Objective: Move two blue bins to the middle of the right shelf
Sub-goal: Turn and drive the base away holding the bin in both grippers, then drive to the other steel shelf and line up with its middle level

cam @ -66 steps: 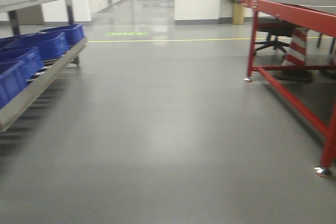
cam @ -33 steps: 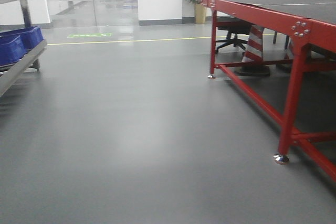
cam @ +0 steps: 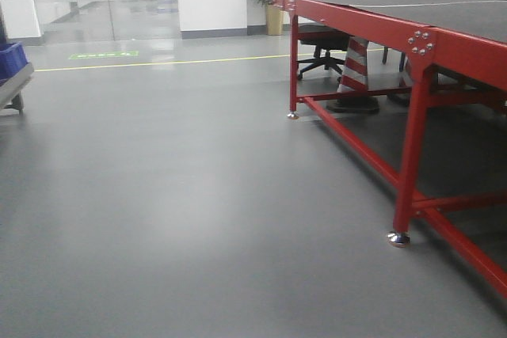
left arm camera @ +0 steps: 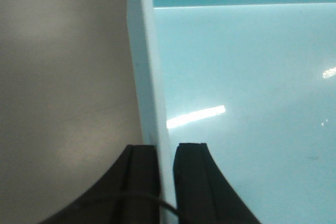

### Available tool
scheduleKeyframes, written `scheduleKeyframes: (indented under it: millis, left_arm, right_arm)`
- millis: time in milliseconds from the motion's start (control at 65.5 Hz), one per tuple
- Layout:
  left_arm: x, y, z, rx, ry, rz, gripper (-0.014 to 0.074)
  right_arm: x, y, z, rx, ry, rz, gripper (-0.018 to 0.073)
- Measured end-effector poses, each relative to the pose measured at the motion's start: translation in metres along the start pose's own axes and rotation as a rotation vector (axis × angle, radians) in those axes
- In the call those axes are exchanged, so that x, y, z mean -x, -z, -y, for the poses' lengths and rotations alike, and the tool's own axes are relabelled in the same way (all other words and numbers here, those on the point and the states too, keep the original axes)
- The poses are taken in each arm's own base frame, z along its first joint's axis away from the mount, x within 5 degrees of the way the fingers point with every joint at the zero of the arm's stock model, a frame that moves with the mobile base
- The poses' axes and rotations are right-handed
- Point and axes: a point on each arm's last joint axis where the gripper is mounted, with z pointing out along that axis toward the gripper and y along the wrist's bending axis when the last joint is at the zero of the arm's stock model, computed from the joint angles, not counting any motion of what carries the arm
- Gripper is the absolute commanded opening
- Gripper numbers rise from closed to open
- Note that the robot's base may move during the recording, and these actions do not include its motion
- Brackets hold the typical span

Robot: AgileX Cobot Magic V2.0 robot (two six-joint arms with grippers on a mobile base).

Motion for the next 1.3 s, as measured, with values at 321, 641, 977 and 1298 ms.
scheduleKeyframes:
  millis: [321, 641, 977, 1298]
  left_arm:
    - [0.0000, 0.0000, 0.0000, 0.000, 0.000, 0.000, -0.0111]
    - [0.0000, 0.0000, 0.0000, 0.000, 0.000, 0.000, -0.0111]
    - [0.0004, 0.0000, -0.0001, 0.001, -0.001, 0.004, -0.0111]
    - [0.0018, 0.0000, 0.0001, -0.001, -0.001, 0.020, -0.0111]
  right_arm:
    - [-0.0001, 0.0000, 0.0000, 0.000, 0.000, -0.001, -0.0152]
    - [-0.0001, 0.0000, 0.0000, 0.000, 0.000, -0.001, -0.0152]
    - [-0.0001, 0.0000, 0.0000, 0.000, 0.000, -0.001, -0.0152]
    - [-0.0001, 0.0000, 0.0000, 0.000, 0.000, -0.001, -0.0152]
